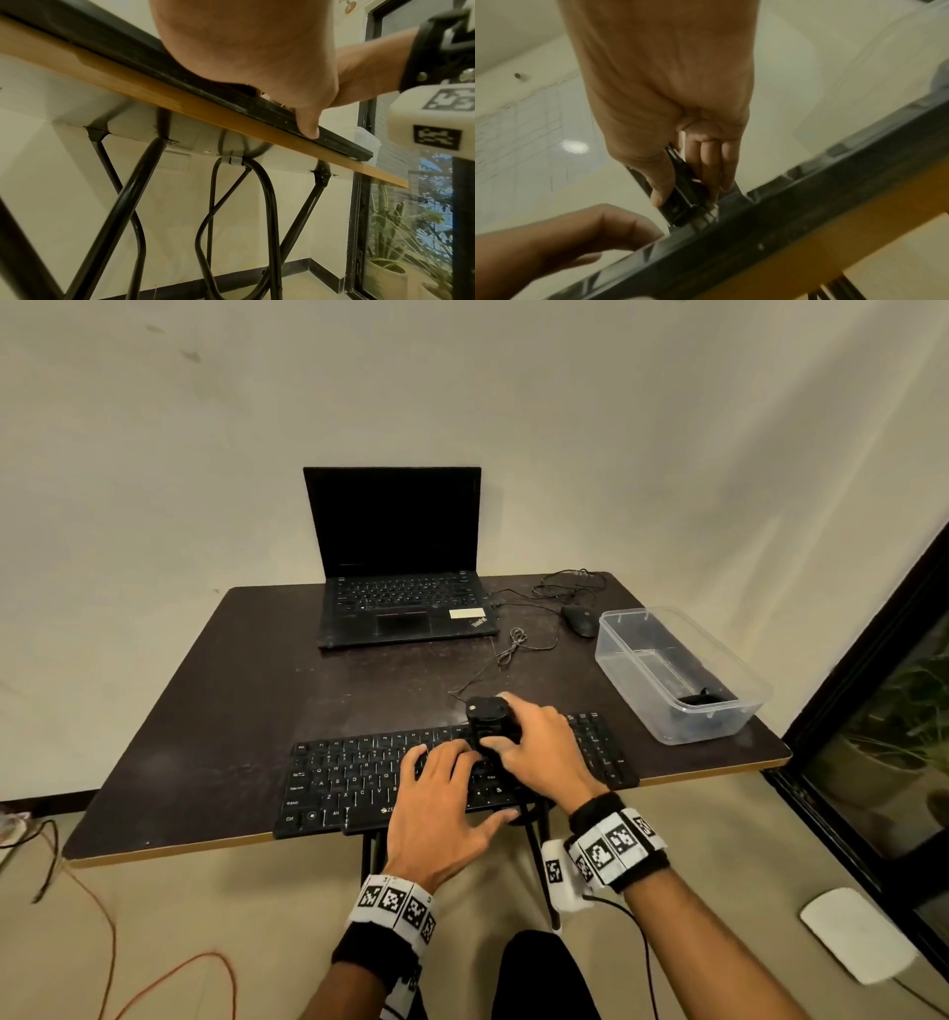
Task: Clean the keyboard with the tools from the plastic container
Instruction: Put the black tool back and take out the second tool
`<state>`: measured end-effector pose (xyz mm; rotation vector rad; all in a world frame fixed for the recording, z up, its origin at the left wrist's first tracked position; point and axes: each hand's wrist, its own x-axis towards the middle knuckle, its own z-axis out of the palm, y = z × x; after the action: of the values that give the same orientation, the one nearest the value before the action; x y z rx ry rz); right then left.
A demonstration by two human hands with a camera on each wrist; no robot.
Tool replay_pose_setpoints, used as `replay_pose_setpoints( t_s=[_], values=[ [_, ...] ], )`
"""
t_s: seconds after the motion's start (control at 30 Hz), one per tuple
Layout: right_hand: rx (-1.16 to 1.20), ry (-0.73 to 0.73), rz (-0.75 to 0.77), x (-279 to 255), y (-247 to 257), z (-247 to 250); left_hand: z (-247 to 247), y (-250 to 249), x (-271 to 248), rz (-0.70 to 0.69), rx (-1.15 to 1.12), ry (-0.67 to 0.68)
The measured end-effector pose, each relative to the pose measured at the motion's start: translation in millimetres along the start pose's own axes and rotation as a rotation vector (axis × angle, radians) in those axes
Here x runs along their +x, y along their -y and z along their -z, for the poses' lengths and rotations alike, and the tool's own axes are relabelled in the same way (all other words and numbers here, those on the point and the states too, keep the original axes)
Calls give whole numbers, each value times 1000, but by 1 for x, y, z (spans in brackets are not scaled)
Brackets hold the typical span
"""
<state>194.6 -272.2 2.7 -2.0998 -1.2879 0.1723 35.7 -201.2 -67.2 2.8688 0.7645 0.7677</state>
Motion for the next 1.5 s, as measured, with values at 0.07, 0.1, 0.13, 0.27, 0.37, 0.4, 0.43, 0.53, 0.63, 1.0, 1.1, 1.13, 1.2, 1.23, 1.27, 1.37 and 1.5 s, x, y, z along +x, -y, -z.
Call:
replay_pose_setpoints(
  t_s=[0.07, 0.1, 0.13, 0.27, 0.37, 0.4, 0.43, 0.53, 0.63, 1.0, 1.1, 1.13, 1.2, 1.23, 1.27, 1.37, 1.5],
  values=[
    [-30, -25, -55, 3, -9, 7, 1, 0, -1, -12, -14, -5],
    [-52, -68, -127, 3, -20, 15, 2, -1, -1, -12, -16, -1],
    [-70, -124, -204, 3, -33, 26, 2, -1, 0, -8, -14, 3],
    [-66, -279, -368, -11, -71, 56, 0, -2, 1, 10, -1, 20],
    [-120, -277, -380, -17, -72, 53, 1, -2, 1, 8, 6, 40],
    [-124, -285, -386, -18, -70, 52, 2, -1, 0, 3, 12, 43],
    [-137, -293, -385, -18, -69, 51, 2, 0, -1, -3, 13, 51],
    [-241, -305, -359, -19, -65, 52, 1, 2, -1, -11, 16, 68],
    [-320, -292, -328, -20, -57, 58, 1, 0, -1, -7, 23, 85],
    [-904, 54, -151, 62, -32, 75, 2, 0, -2, -8, 13, 92],
    [-1046, 160, -129, 79, -31, 67, 3, 0, -2, -17, 1, 81],
    [-1081, 183, -128, 83, -32, 65, 3, 0, -3, -18, 0, 79],
    [-1132, 219, -123, 87, -35, 60, 3, 0, -3, -23, -2, 75],
    [-1152, 230, -118, 89, -37, 59, 2, 0, -3, -26, -1, 72],
    [-1164, 236, -113, 90, -39, 58, 2, 0, -3, -31, 1, 69],
    [-1174, 249, -114, 93, -44, 59, 1, 0, -2, -38, 6, 55],
    [-1141, 273, -118, 92, -50, 59, 1, 1, -3, -35, 2, 40]
  ],
)
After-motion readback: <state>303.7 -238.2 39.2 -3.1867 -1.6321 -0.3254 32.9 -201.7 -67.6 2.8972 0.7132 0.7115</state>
